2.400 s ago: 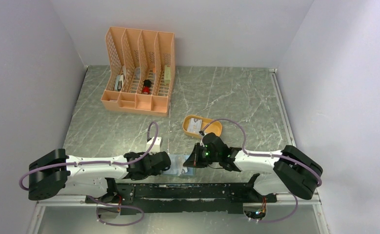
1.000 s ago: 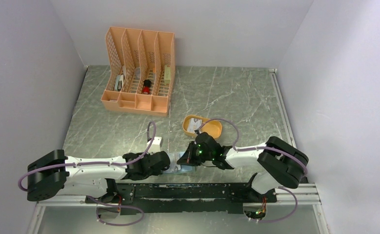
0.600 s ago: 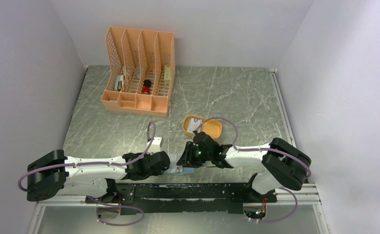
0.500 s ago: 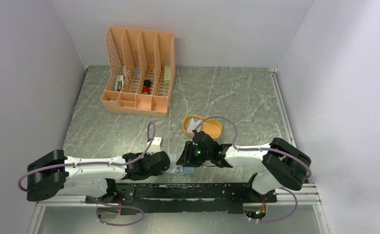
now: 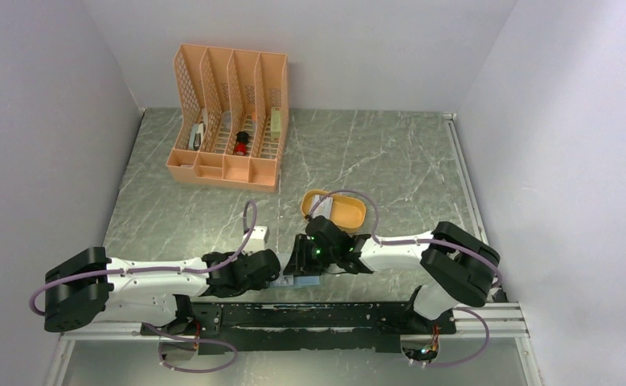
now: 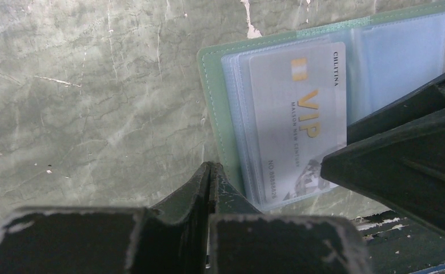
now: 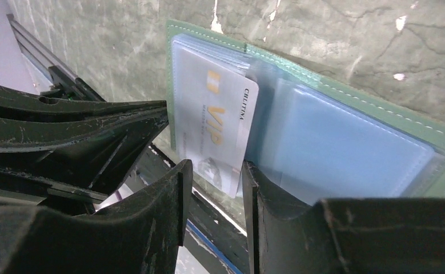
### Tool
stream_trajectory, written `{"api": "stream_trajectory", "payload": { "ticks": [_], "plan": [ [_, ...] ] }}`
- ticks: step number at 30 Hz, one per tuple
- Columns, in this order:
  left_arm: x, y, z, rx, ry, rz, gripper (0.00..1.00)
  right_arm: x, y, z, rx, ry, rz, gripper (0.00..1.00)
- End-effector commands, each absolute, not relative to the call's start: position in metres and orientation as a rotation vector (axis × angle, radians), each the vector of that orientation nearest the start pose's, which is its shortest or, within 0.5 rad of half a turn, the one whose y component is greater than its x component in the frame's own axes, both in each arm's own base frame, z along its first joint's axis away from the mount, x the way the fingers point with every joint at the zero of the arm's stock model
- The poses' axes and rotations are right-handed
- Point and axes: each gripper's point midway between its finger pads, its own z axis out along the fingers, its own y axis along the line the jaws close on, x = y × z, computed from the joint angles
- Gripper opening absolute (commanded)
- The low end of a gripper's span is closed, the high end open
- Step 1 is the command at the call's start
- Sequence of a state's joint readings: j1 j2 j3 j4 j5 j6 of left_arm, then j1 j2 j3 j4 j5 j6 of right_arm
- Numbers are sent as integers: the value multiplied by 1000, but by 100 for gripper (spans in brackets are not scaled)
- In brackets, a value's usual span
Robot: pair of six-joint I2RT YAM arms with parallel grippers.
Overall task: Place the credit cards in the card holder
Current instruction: Insert the credit card into the card holder, then pick up the credit card from the storage box.
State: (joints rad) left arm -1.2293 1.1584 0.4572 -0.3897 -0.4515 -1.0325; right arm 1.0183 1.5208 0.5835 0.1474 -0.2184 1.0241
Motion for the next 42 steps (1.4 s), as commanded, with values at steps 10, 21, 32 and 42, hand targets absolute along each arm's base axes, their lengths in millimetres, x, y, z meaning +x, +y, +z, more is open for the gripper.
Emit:
{"api": "stream_trajectory", "payload": {
  "ticks": [10, 21, 32, 42],
  "plan": [
    [119, -208, 14, 133, 2527, -318, 6, 120, 356, 36, -284, 2666, 1000, 42],
    [128, -188, 35, 84, 2467, -254, 16, 132, 330, 68, -233, 2616, 863, 54],
    [141, -197, 103, 132, 2292, -431, 43, 221, 256, 155, -14, 2254, 504, 57],
    [138, -219, 137, 246, 2167, -634, 57, 304, 216, 129, 231, 2290, 789, 66]
  ]
}}
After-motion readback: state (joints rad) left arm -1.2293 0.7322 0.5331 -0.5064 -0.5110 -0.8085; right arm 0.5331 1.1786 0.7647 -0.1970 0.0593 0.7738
